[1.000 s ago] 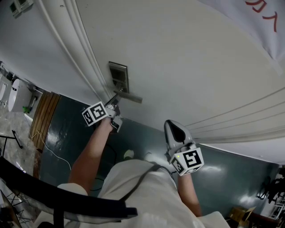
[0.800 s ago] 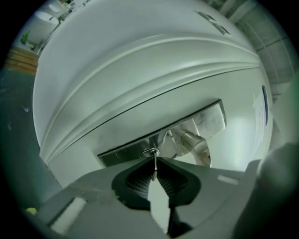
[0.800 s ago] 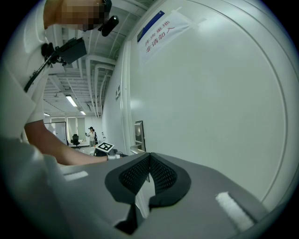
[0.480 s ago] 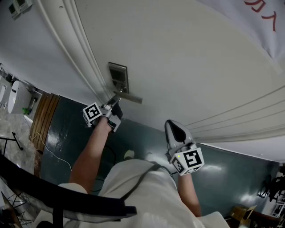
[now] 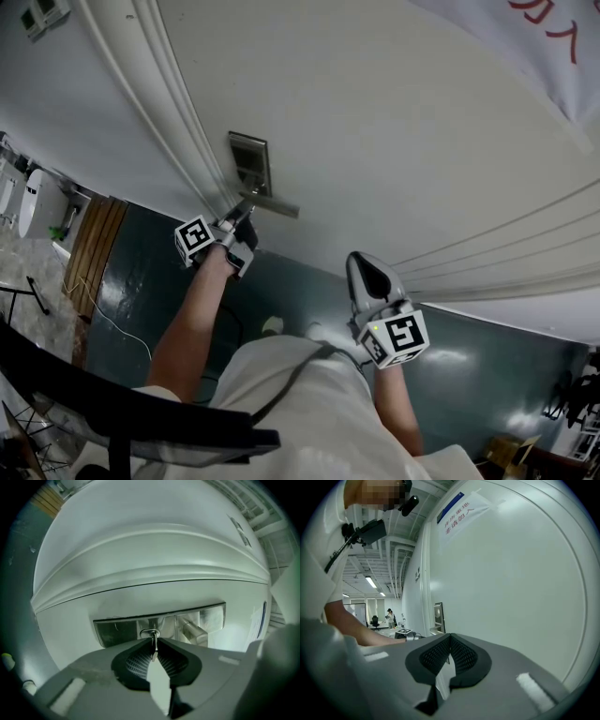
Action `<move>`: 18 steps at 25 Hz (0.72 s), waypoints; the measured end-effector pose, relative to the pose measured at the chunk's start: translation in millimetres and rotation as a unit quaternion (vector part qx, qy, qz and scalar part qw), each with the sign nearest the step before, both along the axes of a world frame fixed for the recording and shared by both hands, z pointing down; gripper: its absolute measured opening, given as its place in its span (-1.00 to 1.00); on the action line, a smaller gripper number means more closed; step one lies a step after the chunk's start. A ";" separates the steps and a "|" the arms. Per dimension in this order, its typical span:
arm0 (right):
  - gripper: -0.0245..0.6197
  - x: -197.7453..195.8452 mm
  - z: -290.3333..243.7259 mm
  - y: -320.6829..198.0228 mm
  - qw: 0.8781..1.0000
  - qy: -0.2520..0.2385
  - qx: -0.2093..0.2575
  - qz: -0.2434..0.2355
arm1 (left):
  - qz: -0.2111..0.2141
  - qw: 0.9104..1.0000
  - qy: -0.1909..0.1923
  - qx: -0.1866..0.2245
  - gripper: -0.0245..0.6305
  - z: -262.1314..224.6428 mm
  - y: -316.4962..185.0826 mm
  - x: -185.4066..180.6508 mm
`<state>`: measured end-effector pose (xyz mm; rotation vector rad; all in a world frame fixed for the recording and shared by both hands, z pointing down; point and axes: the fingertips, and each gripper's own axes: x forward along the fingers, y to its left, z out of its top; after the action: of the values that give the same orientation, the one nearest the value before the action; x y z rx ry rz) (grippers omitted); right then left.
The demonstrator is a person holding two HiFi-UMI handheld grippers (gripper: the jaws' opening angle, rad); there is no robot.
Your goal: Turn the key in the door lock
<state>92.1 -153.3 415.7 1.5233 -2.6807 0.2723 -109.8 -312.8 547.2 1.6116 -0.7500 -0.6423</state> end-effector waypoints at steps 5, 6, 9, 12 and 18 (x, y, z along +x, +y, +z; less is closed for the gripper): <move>-0.90 -1.8 -1.8 -0.4 1.000 -0.004 0.004 -0.009 | -0.013 1.000 -0.021 -0.006 -0.36 3.3 -0.8 -5.2; -0.90 -1.6 -2.1 0.4 1.000 -0.005 0.004 -0.010 | -0.015 1.000 -0.025 -0.006 -0.33 3.6 1.2 -6.4; -0.90 2.7 -3.0 4.3 1.000 -0.008 0.006 -0.012 | -0.027 0.998 -0.048 -0.008 -0.18 5.4 9.8 -10.6; -0.90 6.3 -2.2 6.3 1.000 -0.011 0.007 -0.013 | -0.037 0.995 -0.095 -0.003 -0.15 6.6 20.6 -15.7; -0.90 9.3 -1.9 7.7 1.000 -0.015 0.008 -0.020 | -0.038 0.972 -0.227 0.048 -0.39 -10.8 44.4 -13.1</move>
<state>101.4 -145.6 413.8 1.4800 -2.7407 0.2745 -122.9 -268.4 536.4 1.8534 -1.1312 -0.3676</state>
